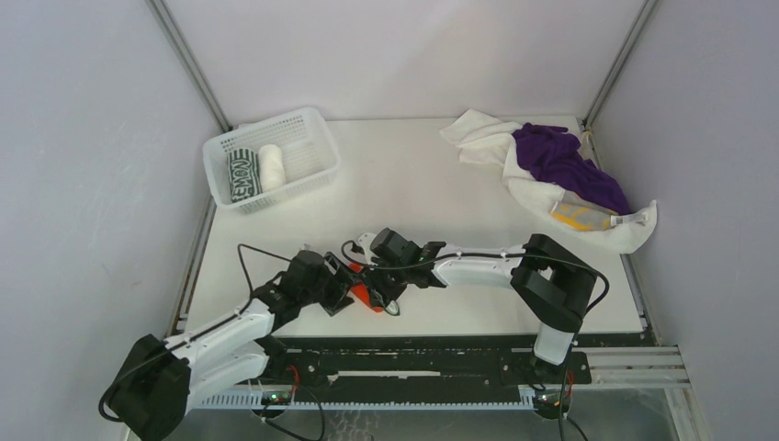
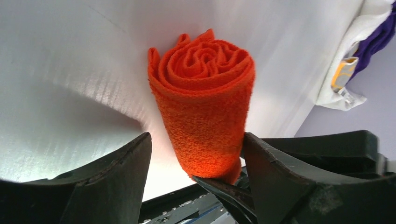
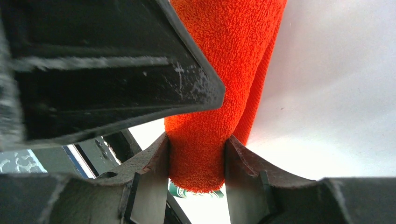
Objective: Roll the towels
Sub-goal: Roll the towel at the center of the board, then pick up the towel at the center of the board.
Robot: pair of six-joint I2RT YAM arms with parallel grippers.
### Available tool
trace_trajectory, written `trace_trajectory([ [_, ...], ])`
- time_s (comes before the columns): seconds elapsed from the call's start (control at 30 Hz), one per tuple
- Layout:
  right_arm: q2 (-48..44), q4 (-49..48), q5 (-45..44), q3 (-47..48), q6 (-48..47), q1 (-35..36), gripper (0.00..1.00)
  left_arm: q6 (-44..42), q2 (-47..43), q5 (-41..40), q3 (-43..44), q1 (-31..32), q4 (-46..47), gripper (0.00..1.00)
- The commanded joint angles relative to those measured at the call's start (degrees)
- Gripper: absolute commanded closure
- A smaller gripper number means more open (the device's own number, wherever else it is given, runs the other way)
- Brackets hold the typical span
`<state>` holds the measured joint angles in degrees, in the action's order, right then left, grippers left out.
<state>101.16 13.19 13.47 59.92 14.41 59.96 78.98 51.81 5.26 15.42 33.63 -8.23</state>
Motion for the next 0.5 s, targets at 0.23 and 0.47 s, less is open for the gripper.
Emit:
trace_trajectory([
  [0.23,1.46,-0.46,0.37,0.02,2.07,0.04,0.59,0.38,9.57,-0.52,1.26,2.73,6.53,0.3],
  [0.47,2.04,-0.6,0.35,0.62,2.5,0.28,0.58,-0.27,14.08,-0.68,2.79,4.04,7.38,0.38],
])
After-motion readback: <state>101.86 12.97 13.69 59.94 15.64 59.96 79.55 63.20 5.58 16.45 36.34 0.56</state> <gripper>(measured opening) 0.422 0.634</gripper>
